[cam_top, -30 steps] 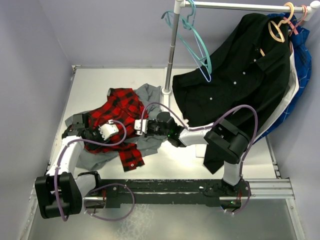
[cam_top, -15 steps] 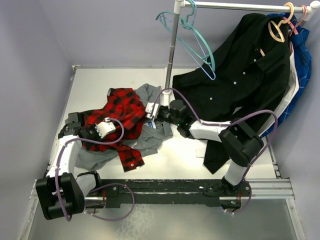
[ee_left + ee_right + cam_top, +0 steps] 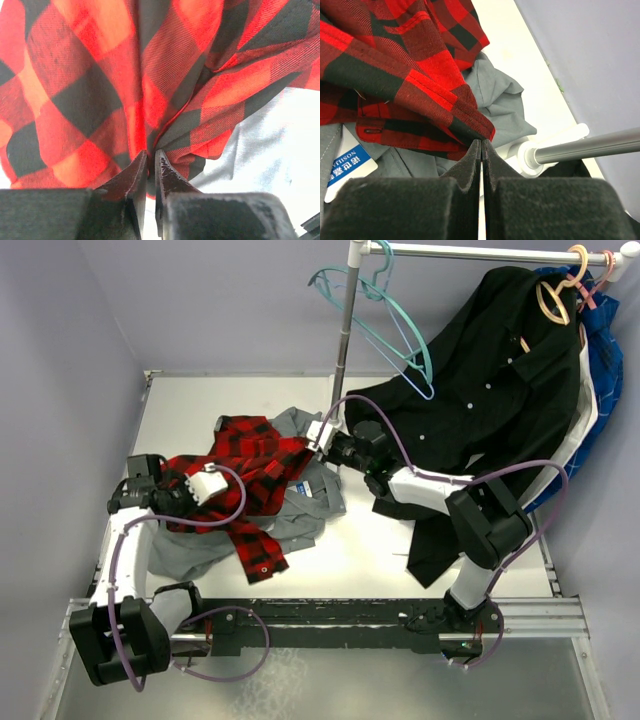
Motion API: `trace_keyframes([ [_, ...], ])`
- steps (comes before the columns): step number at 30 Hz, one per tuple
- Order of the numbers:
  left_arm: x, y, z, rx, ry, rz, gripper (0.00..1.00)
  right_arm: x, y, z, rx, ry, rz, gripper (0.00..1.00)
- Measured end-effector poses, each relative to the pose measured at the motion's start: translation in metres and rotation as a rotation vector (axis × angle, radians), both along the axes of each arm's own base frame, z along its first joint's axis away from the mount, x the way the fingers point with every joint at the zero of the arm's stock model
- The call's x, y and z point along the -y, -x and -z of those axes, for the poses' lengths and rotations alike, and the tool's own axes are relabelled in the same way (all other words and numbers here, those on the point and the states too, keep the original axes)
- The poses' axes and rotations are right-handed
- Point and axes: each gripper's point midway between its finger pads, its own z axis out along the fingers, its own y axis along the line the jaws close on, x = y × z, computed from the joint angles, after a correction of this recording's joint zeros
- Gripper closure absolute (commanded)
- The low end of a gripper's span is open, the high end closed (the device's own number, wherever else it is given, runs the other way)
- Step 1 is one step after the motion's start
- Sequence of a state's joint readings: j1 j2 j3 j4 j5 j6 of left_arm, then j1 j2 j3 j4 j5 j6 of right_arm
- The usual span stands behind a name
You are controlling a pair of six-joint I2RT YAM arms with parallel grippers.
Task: Place the shirt on the hanger
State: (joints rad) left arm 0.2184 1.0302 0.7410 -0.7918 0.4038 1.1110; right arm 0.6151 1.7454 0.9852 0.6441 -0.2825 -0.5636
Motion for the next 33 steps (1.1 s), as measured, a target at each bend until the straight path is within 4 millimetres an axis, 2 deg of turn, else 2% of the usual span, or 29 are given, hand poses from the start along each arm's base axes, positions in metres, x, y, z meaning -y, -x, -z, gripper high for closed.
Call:
trace_keyframes([
  [1, -0.001, -0.001, -0.003, 0.001, -0.003, -0.003, 0.81, 0.000, 0.000, 0.000, -0.001, 0.001, 0.002, 1.00],
  [5, -0.006, -0.012, -0.029, 0.026, -0.006, -0.013, 1.00, 0.004, -0.002, 0.001, -0.003, 0.002, 0.010, 1.00],
  [12, -0.005, -0.046, -0.091, 0.141, 0.018, -0.009, 1.00, 0.005, -0.004, 0.000, -0.021, -0.017, 0.020, 1.00],
  [16, -0.010, -0.054, -0.102, 0.180, 0.001, -0.015, 0.99, 0.004, -0.004, -0.003, -0.025, -0.027, 0.023, 1.00],
  [19, -0.026, -0.062, -0.098, 0.185, -0.053, -0.029, 0.78, 0.002, -0.006, -0.007, -0.021, -0.037, 0.023, 1.00],
  [21, -0.046, -0.071, -0.089, 0.175, -0.111, -0.047, 0.57, 0.002, -0.006, -0.008, -0.022, -0.040, 0.023, 1.00],
  [23, -0.069, -0.082, -0.080, 0.158, -0.166, -0.075, 0.42, 0.002, -0.006, -0.008, -0.023, -0.040, 0.023, 1.00],
  [26, -0.100, -0.107, -0.078, 0.138, -0.221, -0.126, 0.35, 0.001, -0.005, -0.008, -0.030, -0.046, 0.021, 1.00],
  [30, -0.124, -0.164, -0.111, 0.215, -0.230, -0.214, 0.23, -0.001, -0.004, -0.006, -0.054, -0.069, 0.017, 1.00],
  [33, -0.124, -0.206, -0.148, 0.288, -0.164, -0.269, 0.07, -0.004, -0.005, -0.003, -0.072, -0.090, 0.018, 1.00],
])
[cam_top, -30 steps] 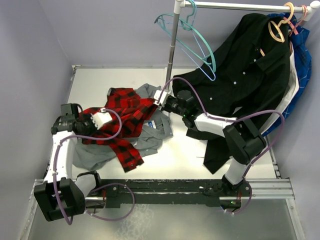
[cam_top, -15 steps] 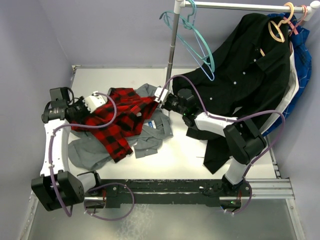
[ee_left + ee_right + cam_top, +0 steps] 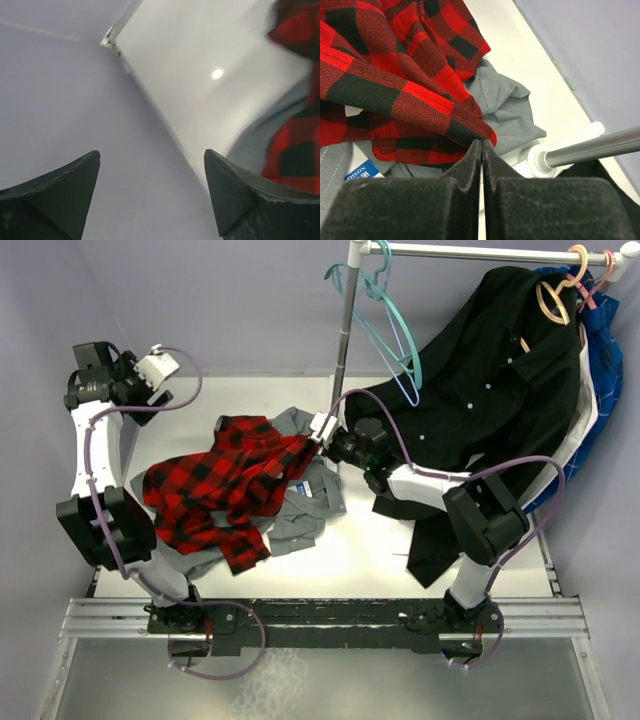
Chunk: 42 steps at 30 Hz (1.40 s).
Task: Place the shirt on the hanger
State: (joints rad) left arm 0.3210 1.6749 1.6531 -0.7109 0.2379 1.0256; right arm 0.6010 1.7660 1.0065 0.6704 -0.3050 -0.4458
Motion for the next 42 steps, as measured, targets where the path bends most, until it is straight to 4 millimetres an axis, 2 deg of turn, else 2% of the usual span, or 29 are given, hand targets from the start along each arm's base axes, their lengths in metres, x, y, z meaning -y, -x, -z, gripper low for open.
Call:
trace_keyframes([
  [2, 0.021, -0.002, -0.012, 0.019, 0.064, 0.057, 0.00, -0.001, 0.000, 0.002, -0.013, -0.012, 0.003, 1.00],
  [3, 0.035, 0.008, -0.011, 0.004, 0.079, 0.083, 0.01, -0.002, 0.000, 0.001, -0.016, -0.021, 0.005, 1.00],
  [5, 0.075, 0.040, -0.003, -0.026, 0.061, 0.147, 0.01, -0.002, -0.001, -0.001, -0.016, -0.034, 0.007, 1.00],
  [7, 0.149, 0.093, 0.018, -0.085, 0.002, 0.307, 0.01, -0.003, -0.001, -0.004, -0.014, -0.046, 0.008, 1.00],
  [9, 0.224, 0.149, 0.042, -0.144, -0.023, 0.539, 0.01, -0.004, -0.001, -0.005, -0.013, -0.053, 0.009, 1.00],
  [10, 0.246, 0.176, 0.055, -0.189, -0.028, 0.623, 0.01, -0.004, -0.002, -0.006, -0.012, -0.056, 0.010, 1.00],
  [11, 0.252, 0.193, 0.066, -0.236, -0.033, 0.643, 0.01, -0.004, -0.002, -0.006, -0.011, -0.058, 0.010, 1.00],
  [13, 0.247, 0.204, 0.079, -0.288, -0.046, 0.587, 0.01, -0.004, -0.001, -0.006, -0.009, -0.063, 0.011, 1.00],
  [19, 0.229, 0.174, 0.096, -0.218, -0.078, 0.311, 0.01, 0.000, 0.005, 0.007, -0.035, -0.055, 0.013, 1.00],
  [22, 0.229, 0.168, 0.100, -0.185, -0.069, 0.242, 0.01, 0.000, 0.005, 0.008, -0.036, -0.055, 0.013, 1.00],
  [29, 0.242, 0.175, 0.110, -0.192, -0.007, 0.197, 0.01, 0.000, 0.004, 0.006, -0.031, -0.061, 0.013, 1.00],
  [33, 0.238, 0.183, 0.122, -0.211, -0.003, 0.177, 0.01, 0.000, 0.004, 0.006, -0.031, -0.062, 0.013, 1.00],
  [39, 0.222, 0.181, 0.146, -0.179, -0.067, 0.121, 0.14, -0.001, 0.004, 0.008, -0.038, -0.066, 0.015, 1.00],
  [42, 0.217, 0.173, 0.150, -0.135, -0.095, 0.103, 0.28, -0.001, 0.004, 0.008, -0.041, -0.068, 0.016, 1.00],
])
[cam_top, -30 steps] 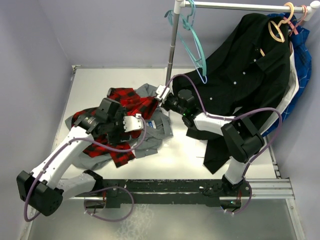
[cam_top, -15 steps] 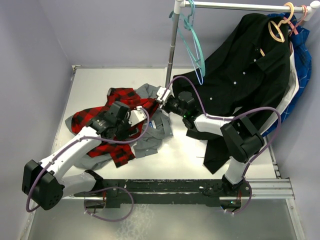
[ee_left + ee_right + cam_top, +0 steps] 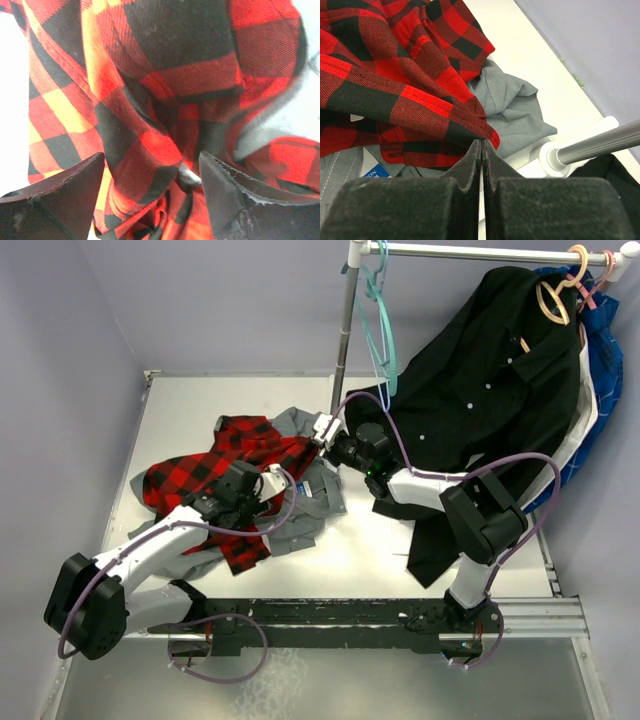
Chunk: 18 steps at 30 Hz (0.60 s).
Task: Place the shirt on the hanger
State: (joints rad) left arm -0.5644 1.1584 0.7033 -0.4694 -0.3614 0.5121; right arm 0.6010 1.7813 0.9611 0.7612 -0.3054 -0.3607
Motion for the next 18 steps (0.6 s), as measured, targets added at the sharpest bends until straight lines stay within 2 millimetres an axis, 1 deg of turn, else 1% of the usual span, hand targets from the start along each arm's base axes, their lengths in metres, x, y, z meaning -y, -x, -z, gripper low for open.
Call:
trace_keyframes([
  [1, -0.001, -0.003, 0.001, 0.016, -0.006, -0.004, 0.37, 0.000, 0.000, 0.000, -0.002, -0.002, 0.000, 1.00],
  [2, -0.001, -0.007, 0.001, 0.037, -0.013, -0.007, 0.50, 0.000, 0.000, 0.000, -0.004, -0.004, 0.001, 1.00],
  [4, -0.002, -0.015, 0.002, 0.075, -0.028, -0.012, 0.79, 0.000, 0.000, 0.000, -0.009, -0.008, 0.001, 1.00],
  [5, -0.002, -0.020, 0.002, 0.096, -0.038, -0.012, 0.91, 0.000, 0.001, 0.000, -0.011, -0.009, 0.002, 1.00],
  [6, -0.002, -0.023, 0.002, 0.105, -0.044, -0.012, 0.99, -0.001, 0.001, 0.000, -0.012, -0.010, 0.001, 1.00],
  [9, -0.004, -0.034, 0.000, 0.138, -0.060, -0.015, 1.00, -0.001, 0.002, 0.000, -0.014, -0.012, -0.004, 1.00],
  [12, -0.015, -0.041, -0.003, 0.148, -0.063, -0.041, 1.00, -0.004, 0.005, 0.000, -0.017, -0.014, -0.026, 1.00],
  [14, -0.023, -0.047, -0.008, 0.155, -0.055, -0.065, 1.00, -0.007, 0.007, 0.000, -0.018, -0.016, -0.041, 1.00],
  [18, -0.037, -0.059, -0.030, 0.186, -0.026, -0.100, 1.00, -0.011, 0.012, 0.001, -0.022, -0.018, -0.061, 1.00],
])
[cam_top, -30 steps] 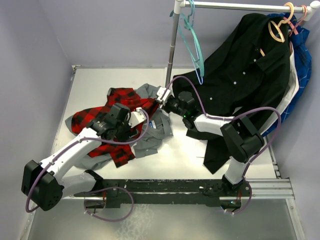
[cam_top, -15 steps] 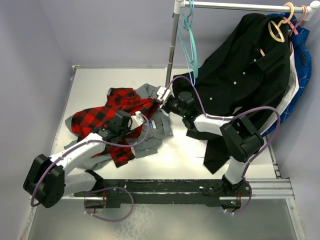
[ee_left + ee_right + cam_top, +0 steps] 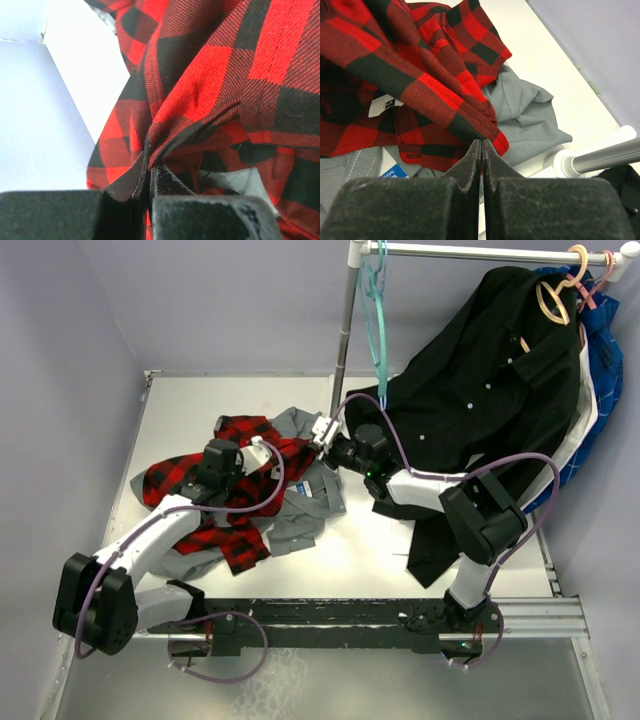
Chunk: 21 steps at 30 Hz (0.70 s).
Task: Place the shirt on the hanger
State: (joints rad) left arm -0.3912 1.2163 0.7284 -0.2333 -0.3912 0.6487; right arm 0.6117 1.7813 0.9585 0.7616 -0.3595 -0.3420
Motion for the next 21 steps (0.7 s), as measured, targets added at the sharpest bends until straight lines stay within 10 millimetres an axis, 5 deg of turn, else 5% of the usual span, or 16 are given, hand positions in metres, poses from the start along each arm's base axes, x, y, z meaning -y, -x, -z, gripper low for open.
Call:
trace_keyframes([
  [5, 0.009, 0.007, -0.036, -0.018, 0.079, 0.068, 1.00, -0.006, 0.013, -0.004, -0.014, -0.010, -0.017, 1.00],
  [8, 0.028, 0.018, -0.069, -0.041, 0.158, 0.169, 1.00, -0.011, 0.031, -0.027, 0.004, -0.031, -0.032, 1.00],
  [15, 0.055, 0.053, -0.158, -0.030, 0.273, 0.375, 1.00, -0.037, 0.112, -0.145, 0.165, -0.187, -0.126, 1.00],
  [21, 0.049, 0.067, -0.252, 0.134, 0.297, 0.400, 1.00, -0.001, 0.122, -0.251, 0.287, -0.314, -0.027, 1.00],
])
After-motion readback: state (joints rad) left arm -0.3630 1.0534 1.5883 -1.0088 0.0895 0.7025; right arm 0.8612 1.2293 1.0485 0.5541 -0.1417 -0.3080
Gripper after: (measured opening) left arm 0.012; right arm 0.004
